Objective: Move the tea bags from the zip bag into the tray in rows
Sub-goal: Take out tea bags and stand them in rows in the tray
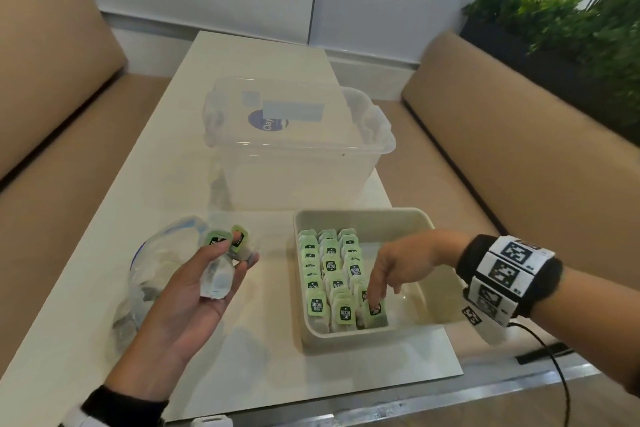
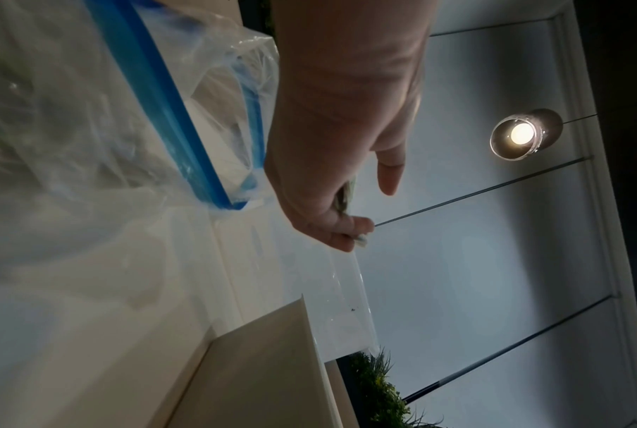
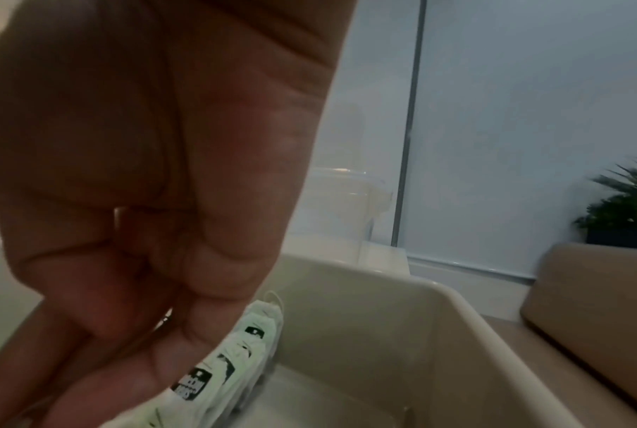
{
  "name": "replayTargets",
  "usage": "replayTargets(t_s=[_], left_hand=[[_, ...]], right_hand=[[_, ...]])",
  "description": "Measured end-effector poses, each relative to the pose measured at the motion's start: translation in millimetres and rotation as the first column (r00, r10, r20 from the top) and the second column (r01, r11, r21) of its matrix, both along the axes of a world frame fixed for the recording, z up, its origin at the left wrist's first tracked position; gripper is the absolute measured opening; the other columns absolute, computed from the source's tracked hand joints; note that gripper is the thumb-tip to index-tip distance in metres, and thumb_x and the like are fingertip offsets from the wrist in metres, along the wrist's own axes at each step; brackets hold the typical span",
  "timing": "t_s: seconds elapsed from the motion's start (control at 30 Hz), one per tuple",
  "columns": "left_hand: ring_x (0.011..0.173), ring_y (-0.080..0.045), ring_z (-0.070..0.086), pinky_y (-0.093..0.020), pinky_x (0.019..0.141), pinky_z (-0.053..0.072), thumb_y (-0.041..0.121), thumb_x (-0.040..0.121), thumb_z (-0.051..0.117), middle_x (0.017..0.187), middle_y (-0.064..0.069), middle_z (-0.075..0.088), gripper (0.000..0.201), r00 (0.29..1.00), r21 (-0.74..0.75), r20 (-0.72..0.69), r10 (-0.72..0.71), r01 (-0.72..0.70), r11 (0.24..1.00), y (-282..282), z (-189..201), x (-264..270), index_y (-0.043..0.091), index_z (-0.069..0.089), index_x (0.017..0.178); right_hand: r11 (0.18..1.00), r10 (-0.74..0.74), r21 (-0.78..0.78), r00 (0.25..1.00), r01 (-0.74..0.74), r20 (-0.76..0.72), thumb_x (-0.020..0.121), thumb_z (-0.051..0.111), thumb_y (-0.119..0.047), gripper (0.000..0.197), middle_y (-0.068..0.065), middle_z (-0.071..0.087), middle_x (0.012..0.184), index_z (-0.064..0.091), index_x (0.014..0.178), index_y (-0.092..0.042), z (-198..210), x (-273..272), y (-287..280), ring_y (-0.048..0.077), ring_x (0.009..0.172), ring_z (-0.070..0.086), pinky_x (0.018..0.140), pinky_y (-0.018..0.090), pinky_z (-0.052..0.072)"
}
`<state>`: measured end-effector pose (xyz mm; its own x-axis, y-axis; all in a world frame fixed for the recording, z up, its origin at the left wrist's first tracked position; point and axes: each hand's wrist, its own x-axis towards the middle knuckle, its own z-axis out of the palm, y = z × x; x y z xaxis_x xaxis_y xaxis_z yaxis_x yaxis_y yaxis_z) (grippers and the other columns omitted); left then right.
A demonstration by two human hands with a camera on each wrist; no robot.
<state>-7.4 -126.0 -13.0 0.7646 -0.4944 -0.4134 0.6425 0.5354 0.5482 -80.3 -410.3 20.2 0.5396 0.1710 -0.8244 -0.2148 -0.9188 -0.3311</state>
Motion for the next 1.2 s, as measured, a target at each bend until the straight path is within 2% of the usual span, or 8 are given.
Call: replayTargets(t_s=[0.3,0.4,0.53,0.7,0.87,0.97,1.07,1.2], left_hand=[[0.084,-0.028,0.072,-0.020,0.061,0.057,0.011,0.057,0.074,0.090,-0.002,0.072,0.002,1.000,-0.008,-0.007,0.002,-0.002,1.000,-2.3,-3.1,5.5,0.012,0.073,0.059],[0.088,-0.031,0.072,-0.021,0.059,0.057,0.014,0.026,0.095,0.094,-0.002,0.072,0.042,1.000,0.004,0.018,-0.024,0.024,1.000,-3.6,-4.0,5.7,0.011,0.074,0.063],[0.090,-0.032,0.071,-0.022,0.060,0.058,0.012,0.046,0.087,0.096,-0.003,0.071,0.024,0.999,-0.021,-0.029,-0.043,0.042,0.999,-6.4,-3.2,6.8,0.010,0.075,0.066],[0.107,-0.040,0.063,-0.035,0.072,0.060,0.018,0.032,0.093,0.110,-0.008,0.067,0.081,0.988,-0.171,-0.077,-0.131,0.117,0.978,-6.7,0.0,4.6,0.002,0.063,0.105],[0.113,-0.046,0.058,-0.047,0.084,0.055,0.015,0.041,0.090,0.122,-0.013,0.063,0.078,0.975,-0.298,-0.108,-0.193,0.154,0.942,-6.9,5.3,2.9,-0.004,0.064,0.113],[0.115,-0.045,0.057,-0.046,0.083,0.056,0.015,0.041,0.091,0.123,-0.015,0.064,0.071,0.967,-0.326,-0.085,-0.239,0.199,0.924,-9.8,11.2,1.8,-0.007,0.069,0.105],[0.115,-0.044,0.058,-0.044,0.080,0.057,0.014,0.041,0.092,0.121,-0.016,0.065,0.070,0.964,-0.325,-0.072,-0.256,0.220,0.920,-13.4,16.1,-0.2,-0.007,0.069,0.104],[0.114,-0.043,0.059,-0.044,0.080,0.057,0.014,0.037,0.093,0.120,-0.016,0.065,0.073,0.970,-0.298,-0.070,-0.234,0.204,0.933,-12.9,14.4,-0.1,-0.007,0.070,0.103]], right_hand=[[0.998,0.021,-0.064,0.999,-0.024,-0.046,0.091,0.045,-0.005,0.040,-0.002,0.056,0.135,0.062,0.122,-0.022,-17.2,9.9,-5.8,0.015,0.118,0.057,0.106,0.039,0.041],[0.997,0.028,-0.074,0.999,-0.031,-0.045,0.090,0.047,-0.002,0.042,-0.003,0.055,0.135,0.061,0.123,-0.022,-19.6,8.7,-8.3,0.011,0.119,0.056,0.107,0.038,0.040],[0.993,0.058,-0.105,0.998,-0.061,-0.031,0.089,0.048,0.000,0.044,-0.006,0.054,0.136,0.060,0.125,-0.022,-22.6,7.4,-9.7,0.009,0.121,0.052,0.108,0.033,0.038],[0.990,0.078,-0.116,0.997,-0.076,0.017,0.088,0.049,0.000,0.045,-0.006,0.052,0.138,0.059,0.126,-0.022,-12.0,7.7,-8.0,0.008,0.124,0.050,0.109,0.033,0.037],[0.998,0.033,-0.057,0.954,-0.017,0.297,0.087,0.044,0.003,0.045,-0.003,0.063,0.122,0.062,0.121,-0.020,36.7,14.5,5.2,0.008,0.109,0.059,0.097,0.029,0.048],[0.998,-0.058,0.062,0.798,0.026,0.599,0.088,0.046,0.003,0.036,-0.012,0.064,0.103,0.067,0.110,-0.017,68.1,21.7,25.0,0.005,0.096,0.062,0.077,0.006,0.044],[0.987,-0.123,0.161,0.688,0.009,0.715,0.088,0.050,-0.001,0.030,-0.023,0.062,0.090,0.069,0.103,-0.019,85.3,24.9,43.9,0.000,0.088,0.063,0.071,0.004,0.042],[1.000,0.019,0.005,0.851,-0.026,0.525,0.092,0.056,-0.019,0.019,-0.014,0.067,0.082,0.070,0.103,-0.017,75.9,21.1,49.5,-0.006,0.065,0.060,0.061,0.006,0.045]])
